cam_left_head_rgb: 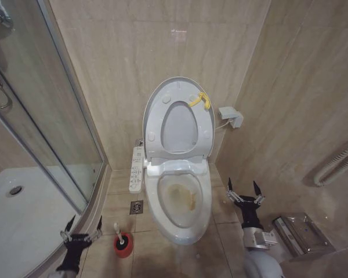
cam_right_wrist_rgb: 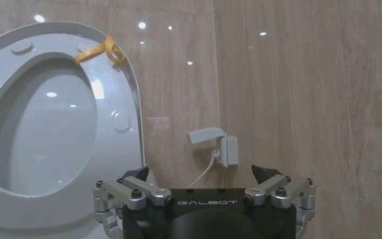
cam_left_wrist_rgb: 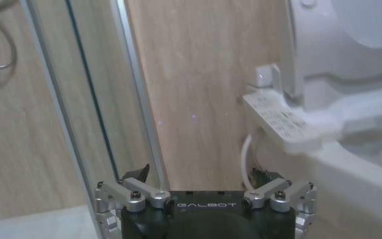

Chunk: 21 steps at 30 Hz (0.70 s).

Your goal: Open the toilet lid, clean the toilet bowl with a toilet brush, close the toilet lid, and flush.

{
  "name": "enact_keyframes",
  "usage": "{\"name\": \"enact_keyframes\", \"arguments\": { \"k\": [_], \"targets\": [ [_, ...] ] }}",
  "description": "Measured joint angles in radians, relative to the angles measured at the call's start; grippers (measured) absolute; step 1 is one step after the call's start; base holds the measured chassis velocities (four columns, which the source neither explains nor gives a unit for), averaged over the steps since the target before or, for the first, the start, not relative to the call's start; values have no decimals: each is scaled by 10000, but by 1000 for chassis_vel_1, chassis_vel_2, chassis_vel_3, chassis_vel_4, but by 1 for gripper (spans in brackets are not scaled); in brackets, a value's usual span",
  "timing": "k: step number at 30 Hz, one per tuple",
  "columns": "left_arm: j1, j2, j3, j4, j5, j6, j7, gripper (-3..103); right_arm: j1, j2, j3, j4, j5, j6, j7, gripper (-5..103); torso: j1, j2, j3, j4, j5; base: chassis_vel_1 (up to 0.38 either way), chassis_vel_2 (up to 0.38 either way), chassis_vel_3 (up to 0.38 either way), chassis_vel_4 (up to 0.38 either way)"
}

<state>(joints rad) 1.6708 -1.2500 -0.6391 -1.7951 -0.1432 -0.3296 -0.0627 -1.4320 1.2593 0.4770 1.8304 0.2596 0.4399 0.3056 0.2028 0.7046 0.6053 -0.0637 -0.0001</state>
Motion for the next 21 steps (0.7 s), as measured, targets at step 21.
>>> {"name": "enact_keyframes", "arguments": {
  "k": [21],
  "targets": [
    [-2980, -124, 709, 5250, -730, -2889, 4904, 100, 417, 237, -183, -784, 76, 6, -162, 100, 2, -2, 2, -4, 1, 0, 0, 0, 0]
  ]
}}
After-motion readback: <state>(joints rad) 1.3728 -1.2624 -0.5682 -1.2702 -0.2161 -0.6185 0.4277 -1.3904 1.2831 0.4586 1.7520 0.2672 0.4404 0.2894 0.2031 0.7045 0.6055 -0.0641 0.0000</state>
